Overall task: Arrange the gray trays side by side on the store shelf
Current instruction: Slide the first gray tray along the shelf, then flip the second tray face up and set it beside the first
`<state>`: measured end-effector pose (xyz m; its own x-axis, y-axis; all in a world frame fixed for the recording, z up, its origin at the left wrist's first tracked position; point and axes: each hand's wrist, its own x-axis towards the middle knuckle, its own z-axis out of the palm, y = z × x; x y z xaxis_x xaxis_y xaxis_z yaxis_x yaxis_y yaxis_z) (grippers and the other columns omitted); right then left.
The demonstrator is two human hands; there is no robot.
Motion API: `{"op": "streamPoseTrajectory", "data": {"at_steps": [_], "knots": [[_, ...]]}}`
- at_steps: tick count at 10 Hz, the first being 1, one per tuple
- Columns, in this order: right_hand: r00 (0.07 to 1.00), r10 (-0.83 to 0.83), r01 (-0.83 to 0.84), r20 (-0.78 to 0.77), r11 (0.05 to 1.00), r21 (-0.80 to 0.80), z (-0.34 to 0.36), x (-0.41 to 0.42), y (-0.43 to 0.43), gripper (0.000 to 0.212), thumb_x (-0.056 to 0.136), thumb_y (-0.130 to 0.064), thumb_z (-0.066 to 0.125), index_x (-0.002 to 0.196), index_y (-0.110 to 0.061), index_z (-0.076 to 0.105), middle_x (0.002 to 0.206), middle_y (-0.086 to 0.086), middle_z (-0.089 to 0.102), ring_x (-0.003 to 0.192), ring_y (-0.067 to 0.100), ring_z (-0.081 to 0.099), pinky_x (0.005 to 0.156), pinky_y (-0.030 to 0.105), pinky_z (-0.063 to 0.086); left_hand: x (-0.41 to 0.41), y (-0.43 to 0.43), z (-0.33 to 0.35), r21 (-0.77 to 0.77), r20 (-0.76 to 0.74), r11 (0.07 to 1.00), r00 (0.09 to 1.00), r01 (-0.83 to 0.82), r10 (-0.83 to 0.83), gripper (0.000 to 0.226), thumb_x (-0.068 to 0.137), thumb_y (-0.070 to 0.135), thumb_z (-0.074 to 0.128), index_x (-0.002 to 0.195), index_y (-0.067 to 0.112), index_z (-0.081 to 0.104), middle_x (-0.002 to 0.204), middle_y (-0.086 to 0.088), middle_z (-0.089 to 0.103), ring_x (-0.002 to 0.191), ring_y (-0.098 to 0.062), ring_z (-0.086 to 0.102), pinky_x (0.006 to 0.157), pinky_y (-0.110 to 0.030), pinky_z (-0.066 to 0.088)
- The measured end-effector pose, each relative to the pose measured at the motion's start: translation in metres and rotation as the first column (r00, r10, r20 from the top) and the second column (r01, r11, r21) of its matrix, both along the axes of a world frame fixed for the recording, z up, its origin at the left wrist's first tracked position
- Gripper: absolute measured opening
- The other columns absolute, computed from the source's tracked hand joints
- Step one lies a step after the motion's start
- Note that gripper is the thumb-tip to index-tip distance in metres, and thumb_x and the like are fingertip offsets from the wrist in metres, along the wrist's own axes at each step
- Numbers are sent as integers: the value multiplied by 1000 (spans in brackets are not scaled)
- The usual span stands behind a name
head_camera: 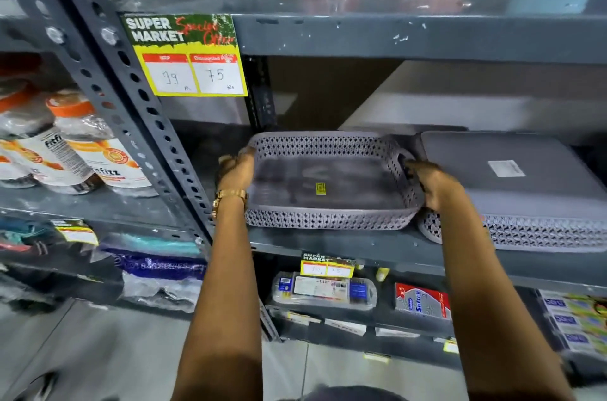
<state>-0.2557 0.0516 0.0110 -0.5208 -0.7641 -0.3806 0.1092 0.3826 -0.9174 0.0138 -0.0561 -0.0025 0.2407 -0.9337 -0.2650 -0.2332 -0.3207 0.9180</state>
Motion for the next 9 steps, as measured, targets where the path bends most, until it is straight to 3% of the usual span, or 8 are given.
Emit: {"op": "streamPoseTrajectory", "data": {"at_steps": [1, 2, 4, 5, 6, 7, 8, 9], "knots": [[1000, -14, 16, -25, 998, 55, -5, 6, 3, 43, 101, -11, 37, 140, 6, 39, 148, 24, 41, 137, 37, 39, 114, 43, 32, -2, 8, -9, -8, 334, 998, 941, 69, -62, 52, 87, 43, 58, 121, 4, 51, 125, -23, 60, 115, -41, 57, 97, -43, 47], [990, 48, -34, -131, 993, 113, -15, 4, 3, 44, 99, -11, 42, 139, 5, 42, 146, 23, 44, 135, 36, 41, 112, 42, 33, -2, 11, -21, -20, 451, 993, 887, 117, -96, 54, 88, 41, 58, 128, 9, 42, 126, -24, 59, 112, -45, 58, 95, -49, 49], [981, 175, -164, -83, 978, 130, -1, -17, 16, 52, 94, -26, 54, 140, -4, 43, 143, 13, 49, 129, 32, 47, 111, 45, 37, -32, 17, -14, -197, 711, 960, 703, 199, 0, 83, 89, 36, 55, 150, 0, 12, 152, -29, 26, 142, -44, 24, 119, -52, 18], [987, 143, -143, -71, 990, -1, 16, -49, 30, 49, 92, -32, 57, 131, -3, 52, 128, 14, 58, 116, 32, 56, 107, 47, 42, -84, 38, 6, -309, 676, 899, 736, 311, -23, 75, 90, 33, 56, 148, 0, 22, 150, -29, 30, 141, -44, 27, 117, -49, 23], [998, -3, -8, -65, 986, -166, 30, -96, 47, 37, 92, -29, 58, 117, -3, 62, 108, 10, 63, 97, 25, 59, 96, 42, 50, -153, 60, 18, -383, 514, 825, 838, 416, -184, 63, 90, 32, 60, 142, 4, 39, 142, -25, 46, 129, -40, 46, 108, -43, 39], [961, -175, 128, -216, 969, -213, 32, -155, 68, 43, 83, -36, 64, 109, -2, 64, 101, 14, 64, 95, 21, 57, 89, 41, 48, -222, 89, 27, -418, 462, 752, 831, 511, -308, 44, 88, 28, 63, 125, 4, 58, 119, -22, 66, 105, -37, 63, 92, -38, 50], [909, -157, 131, -385, 987, -93, 26, -217, 86, 50, 83, -30, 64, 111, 12, 60, 111, 30, 63, 102, 27, 60, 86, 40, 45, -280, 117, 24, -310, 463, 748, 780, 587, -421, 30, 88, 27, 64, 108, 4, 64, 103, -21, 70, 98, -35, 65, 82, -36, 51], [873, -6, 62, -488, 993, 98, 6, -275, 91, 53, 84, -34, 64, 121, 2, 58, 124, 18, 61, 112, 30, 58, 87, 38, 46, -314, 129, 5, -125, 555, 770, 687, 626, -469, 44, 82, 42, 59, 103, 4, 63, 103, -23, 70, 95, -37, 65, 80, -37, 51]]}}
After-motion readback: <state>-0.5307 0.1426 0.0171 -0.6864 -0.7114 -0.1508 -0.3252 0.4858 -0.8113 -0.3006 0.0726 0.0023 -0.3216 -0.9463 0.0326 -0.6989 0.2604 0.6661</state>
